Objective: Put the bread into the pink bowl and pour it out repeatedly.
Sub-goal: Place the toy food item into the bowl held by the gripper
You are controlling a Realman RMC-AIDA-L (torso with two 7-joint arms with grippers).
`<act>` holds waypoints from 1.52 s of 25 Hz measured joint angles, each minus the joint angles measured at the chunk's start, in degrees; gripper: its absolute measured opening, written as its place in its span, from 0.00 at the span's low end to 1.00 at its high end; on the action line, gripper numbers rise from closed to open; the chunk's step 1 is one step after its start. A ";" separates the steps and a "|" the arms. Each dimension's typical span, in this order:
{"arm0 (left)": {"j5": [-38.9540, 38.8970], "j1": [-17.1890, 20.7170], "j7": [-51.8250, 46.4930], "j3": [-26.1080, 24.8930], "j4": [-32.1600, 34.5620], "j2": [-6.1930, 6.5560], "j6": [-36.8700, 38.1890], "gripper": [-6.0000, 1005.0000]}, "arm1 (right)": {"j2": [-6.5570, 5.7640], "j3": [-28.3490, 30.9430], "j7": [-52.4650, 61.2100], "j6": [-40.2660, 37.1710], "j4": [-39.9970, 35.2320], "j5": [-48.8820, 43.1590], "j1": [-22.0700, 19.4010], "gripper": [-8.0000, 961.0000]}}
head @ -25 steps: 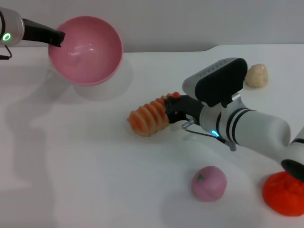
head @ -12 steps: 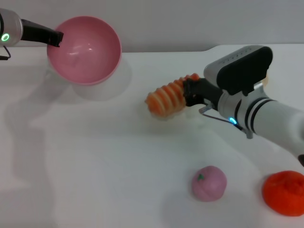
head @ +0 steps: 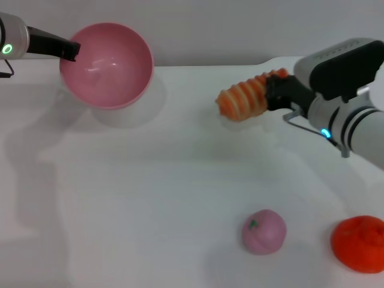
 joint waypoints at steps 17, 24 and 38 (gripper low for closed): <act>0.00 0.16 -0.01 0.69 -2.06 -0.92 -0.51 0.04 | -0.01 5.44 0.00 0.14 -9.31 -8.08 -2.50 0.04; 1.98 0.11 0.01 0.89 -2.33 -2.85 -2.47 0.04 | -0.26 5.27 0.00 0.17 -12.22 -9.66 -1.85 0.03; 2.43 -3.73 0.00 2.50 -5.36 -4.02 -3.65 0.04 | -0.25 -3.06 0.00 1.53 -17.38 -10.61 -0.02 0.03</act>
